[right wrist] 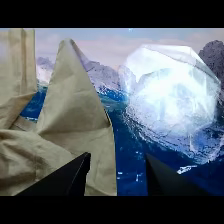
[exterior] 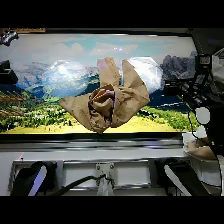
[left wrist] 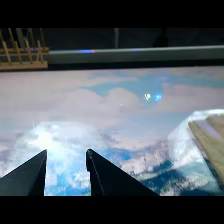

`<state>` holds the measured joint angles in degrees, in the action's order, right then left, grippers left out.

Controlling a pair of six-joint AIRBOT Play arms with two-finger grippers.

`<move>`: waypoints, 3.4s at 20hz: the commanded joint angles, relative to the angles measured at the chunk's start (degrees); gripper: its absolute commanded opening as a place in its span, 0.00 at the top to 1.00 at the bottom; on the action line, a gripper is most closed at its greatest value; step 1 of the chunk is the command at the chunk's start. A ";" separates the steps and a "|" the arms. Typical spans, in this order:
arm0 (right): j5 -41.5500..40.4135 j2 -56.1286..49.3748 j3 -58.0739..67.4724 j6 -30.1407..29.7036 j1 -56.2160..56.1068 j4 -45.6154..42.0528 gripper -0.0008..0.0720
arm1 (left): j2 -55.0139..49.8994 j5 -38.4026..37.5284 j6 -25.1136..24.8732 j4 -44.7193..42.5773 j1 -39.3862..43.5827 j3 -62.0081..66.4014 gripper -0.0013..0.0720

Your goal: Fold the clothes and pants, and hang the long-sleeved shirts on hangers.

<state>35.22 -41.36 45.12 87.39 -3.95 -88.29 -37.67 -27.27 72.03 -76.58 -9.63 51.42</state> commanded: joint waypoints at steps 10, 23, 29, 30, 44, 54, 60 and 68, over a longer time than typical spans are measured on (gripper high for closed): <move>-15.21 0.07 0.00 0.61 -0.04 4.76 0.42 | -1.01 4.44 0.00 14.34 -0.13 -0.02 0.59; 2.40 0.00 -0.02 0.57 -0.04 24.11 0.42 | -25.46 -24.35 -2.78 31.36 15.89 -6.19 0.12; 9.07 0.00 -0.02 0.57 -0.04 27.21 0.42 | -35.95 -13.62 -3.72 30.21 28.92 -6.19 0.12; 10.36 0.00 -0.02 0.55 -0.04 27.21 0.42 | -36.33 -12.35 -2.45 29.55 29.05 -6.19 0.12; 14.32 -4.24 -0.02 7.87 -8.48 29.75 0.42 | -35.34 -16.15 -3.52 30.32 25.94 -0.42 0.97; 4.90 -32.17 12.83 18.23 -17.90 26.29 0.42 | -13.16 -23.45 -3.06 29.05 26.53 0.63 0.97; 15.72 -33.31 15.41 21.97 -18.01 7.37 0.42 | -13.16 -22.86 -3.04 28.57 26.75 0.63 0.97; 14.62 -33.86 13.51 24.63 -19.45 6.93 0.44 | -13.49 -22.93 -2.97 29.14 26.77 0.63 0.97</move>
<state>50.81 -73.52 59.07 110.98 -22.50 -81.89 -51.13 -50.17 69.01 -47.64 17.10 51.99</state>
